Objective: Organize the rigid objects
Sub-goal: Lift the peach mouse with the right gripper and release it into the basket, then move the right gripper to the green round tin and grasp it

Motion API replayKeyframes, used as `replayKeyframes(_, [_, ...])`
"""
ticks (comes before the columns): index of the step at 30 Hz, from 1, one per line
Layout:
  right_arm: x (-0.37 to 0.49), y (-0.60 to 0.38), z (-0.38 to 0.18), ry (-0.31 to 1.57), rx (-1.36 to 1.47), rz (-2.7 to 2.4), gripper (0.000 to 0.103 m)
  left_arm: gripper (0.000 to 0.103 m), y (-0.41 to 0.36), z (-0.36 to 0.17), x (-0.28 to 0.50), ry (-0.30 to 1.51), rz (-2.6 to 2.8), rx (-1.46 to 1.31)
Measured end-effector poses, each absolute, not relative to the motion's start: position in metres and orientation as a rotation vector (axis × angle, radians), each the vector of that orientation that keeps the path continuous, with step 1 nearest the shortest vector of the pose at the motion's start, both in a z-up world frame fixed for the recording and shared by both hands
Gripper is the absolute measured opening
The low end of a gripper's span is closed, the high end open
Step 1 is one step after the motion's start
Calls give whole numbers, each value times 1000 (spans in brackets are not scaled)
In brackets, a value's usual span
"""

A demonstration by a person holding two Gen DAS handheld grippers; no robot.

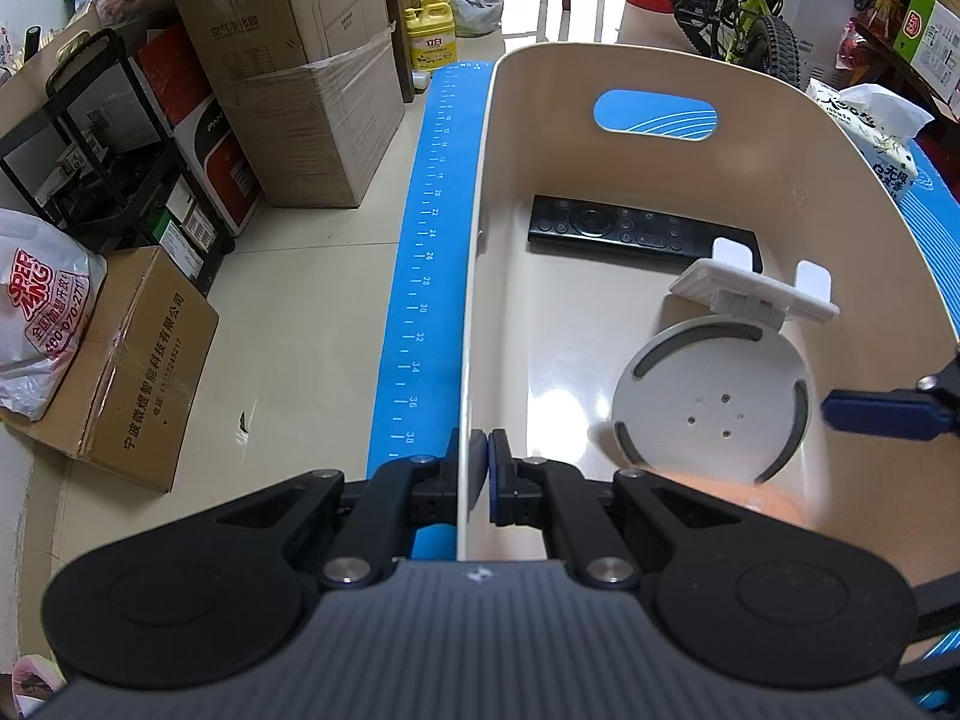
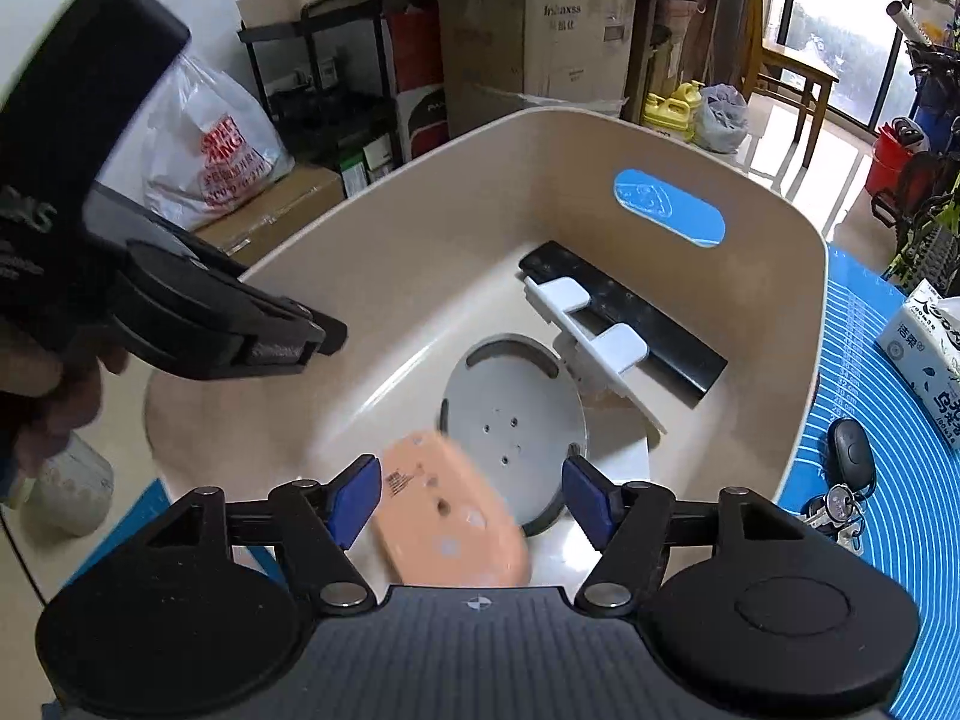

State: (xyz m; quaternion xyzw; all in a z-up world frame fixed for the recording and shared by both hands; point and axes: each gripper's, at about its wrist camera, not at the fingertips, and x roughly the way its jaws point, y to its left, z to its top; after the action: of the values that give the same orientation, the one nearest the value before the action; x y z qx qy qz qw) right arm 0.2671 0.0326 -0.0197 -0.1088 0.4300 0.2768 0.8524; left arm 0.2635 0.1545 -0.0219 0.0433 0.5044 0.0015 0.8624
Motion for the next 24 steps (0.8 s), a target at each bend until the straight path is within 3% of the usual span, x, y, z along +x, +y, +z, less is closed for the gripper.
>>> replayKeyframes(2, [264,28,-13,882,-219,565,86,7,155,-22,264,1059,3,91])
replayKeyframes(6, [260,3,6,834,-150,552,87,7,154,-22,264,1058,4,91])
replayKeyframes(9, [259,-21,22,777,-103,517,98,7,154,-22,264,1058,4,91])
replayKeyframes(16, [268,-86,39,699,-36,382,101,7,155,-22,263,1057,3,91])
replayKeyframes(24, [283,-129,1,766,-101,274,101,7,154,-22,263,1057,5,94])
